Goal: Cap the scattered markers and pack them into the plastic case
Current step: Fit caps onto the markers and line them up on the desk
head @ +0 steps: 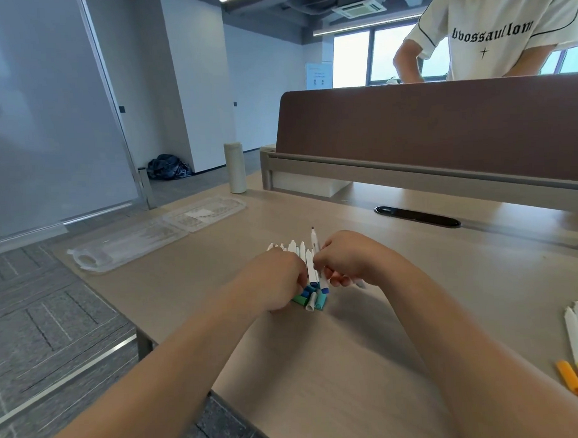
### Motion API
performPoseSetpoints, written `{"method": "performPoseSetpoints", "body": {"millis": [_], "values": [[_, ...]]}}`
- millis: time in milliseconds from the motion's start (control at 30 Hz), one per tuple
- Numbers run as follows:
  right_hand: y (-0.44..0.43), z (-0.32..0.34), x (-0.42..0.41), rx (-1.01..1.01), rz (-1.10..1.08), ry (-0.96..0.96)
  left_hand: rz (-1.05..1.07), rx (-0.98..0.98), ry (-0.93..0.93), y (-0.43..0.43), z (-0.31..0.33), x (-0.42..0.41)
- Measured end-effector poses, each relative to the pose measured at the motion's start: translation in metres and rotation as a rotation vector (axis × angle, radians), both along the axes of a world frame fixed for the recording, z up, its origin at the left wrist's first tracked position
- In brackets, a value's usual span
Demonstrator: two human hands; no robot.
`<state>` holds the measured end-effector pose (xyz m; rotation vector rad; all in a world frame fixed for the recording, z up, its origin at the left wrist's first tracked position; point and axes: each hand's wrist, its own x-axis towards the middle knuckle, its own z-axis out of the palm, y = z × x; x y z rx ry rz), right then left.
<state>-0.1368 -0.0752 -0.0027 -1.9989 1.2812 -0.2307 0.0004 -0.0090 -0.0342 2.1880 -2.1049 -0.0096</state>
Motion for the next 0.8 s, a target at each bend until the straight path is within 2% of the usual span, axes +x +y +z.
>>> {"method": "performPoseSetpoints", "body": {"millis": [300,500,800], "values": [[0.004,0.005,-0.002,-0.026,-0.001,0.010,-0.022,0.065,-0.037,-0.001,0.003,-0.003],[0.006,0.007,0.000,-0.077,0.028,0.033,0.127,-0.097,0.122,0.010,0.026,0.012],[0.010,0.000,0.011,-0.084,0.045,0.053,0.284,0.100,0.235,0.037,0.013,0.029]]}}
